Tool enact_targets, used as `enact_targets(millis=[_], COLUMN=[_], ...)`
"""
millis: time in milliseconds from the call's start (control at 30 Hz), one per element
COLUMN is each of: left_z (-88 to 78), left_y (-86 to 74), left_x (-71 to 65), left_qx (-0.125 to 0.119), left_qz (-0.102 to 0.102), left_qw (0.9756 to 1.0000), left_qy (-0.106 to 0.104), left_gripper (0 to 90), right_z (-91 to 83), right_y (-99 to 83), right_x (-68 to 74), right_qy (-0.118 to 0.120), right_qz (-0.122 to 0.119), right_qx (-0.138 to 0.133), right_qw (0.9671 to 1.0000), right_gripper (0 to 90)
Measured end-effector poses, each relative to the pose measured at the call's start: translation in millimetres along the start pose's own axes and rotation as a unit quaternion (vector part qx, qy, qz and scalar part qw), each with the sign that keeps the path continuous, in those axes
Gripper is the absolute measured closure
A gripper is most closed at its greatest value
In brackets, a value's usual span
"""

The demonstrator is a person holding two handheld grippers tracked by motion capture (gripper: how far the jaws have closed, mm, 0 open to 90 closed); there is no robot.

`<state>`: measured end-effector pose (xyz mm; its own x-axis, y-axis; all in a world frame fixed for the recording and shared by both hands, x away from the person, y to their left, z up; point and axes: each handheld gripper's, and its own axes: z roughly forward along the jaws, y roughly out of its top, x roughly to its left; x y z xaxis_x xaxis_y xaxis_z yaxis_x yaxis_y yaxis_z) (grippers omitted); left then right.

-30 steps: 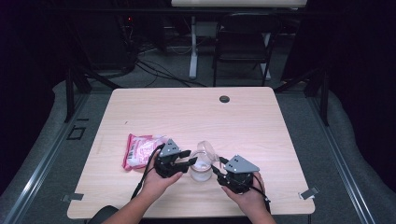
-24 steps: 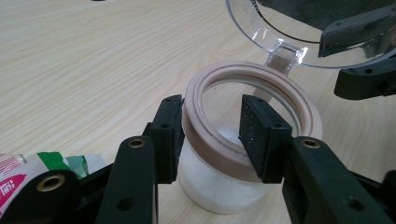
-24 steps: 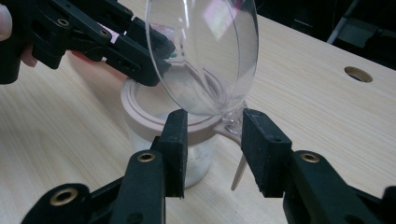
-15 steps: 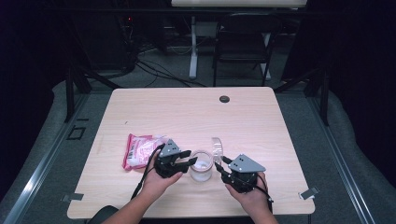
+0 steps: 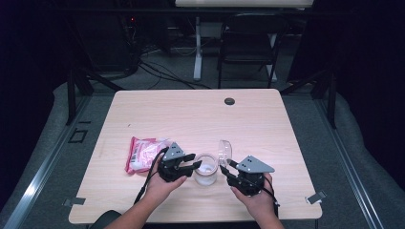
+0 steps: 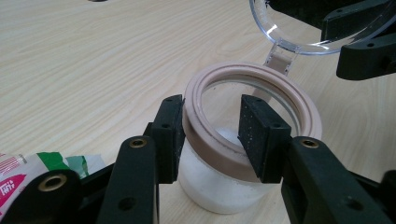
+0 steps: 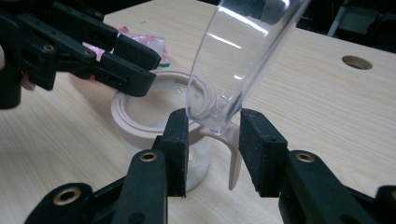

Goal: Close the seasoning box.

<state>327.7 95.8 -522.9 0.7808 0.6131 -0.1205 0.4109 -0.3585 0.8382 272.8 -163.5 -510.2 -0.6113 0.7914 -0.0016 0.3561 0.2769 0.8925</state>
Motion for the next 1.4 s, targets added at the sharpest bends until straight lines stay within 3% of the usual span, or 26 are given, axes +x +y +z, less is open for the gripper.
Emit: enact_targets(millis=[200, 533, 833, 1033, 1233, 1400], left_z=[-2.7, -15.0, -33.4, -46.2, -55.7, -58.1], left_y=[1.2, 0.0, -8.8, -15.5, -25.5, -30.3], left_x=[1.1, 5.9, 14.1, 21.2, 30.2, 33.3], left_qx=[-0.005, -0.017, -0.021, -0.020, -0.019, -0.011], left_qz=[-0.012, -0.014, -0.025, -0.037, -0.045, -0.048], left_qw=[0.9999, 0.9997, 0.9987, 0.9972, 0.9935, 0.9922], left_qy=[-0.002, 0.010, 0.038, 0.062, 0.103, 0.115], left_gripper=[57.1, 55.1, 54.9, 54.9, 54.7, 54.2], right_z=[0.3, 4.9, 16.2, 24.7, 33.9, 41.6], right_y=[-0.1, 2.0, 6.5, 10.8, 15.1, 17.9], right_x=[-2.2, -9.5, -27.2, -40.1, -50.8, -58.7], right_qy=[0.001, 0.009, 0.015, 0.022, 0.034, 0.045], right_qz=[0.008, 0.022, 0.044, 0.072, 0.090, 0.108], right_qx=[0.004, 0.002, -0.004, -0.009, -0.012, -0.017], right_qw=[1.0000, 0.9997, 0.9989, 0.9971, 0.9953, 0.9930], right_gripper=[65.0, 67.9, 72.5, 73.9, 74.7, 75.1])
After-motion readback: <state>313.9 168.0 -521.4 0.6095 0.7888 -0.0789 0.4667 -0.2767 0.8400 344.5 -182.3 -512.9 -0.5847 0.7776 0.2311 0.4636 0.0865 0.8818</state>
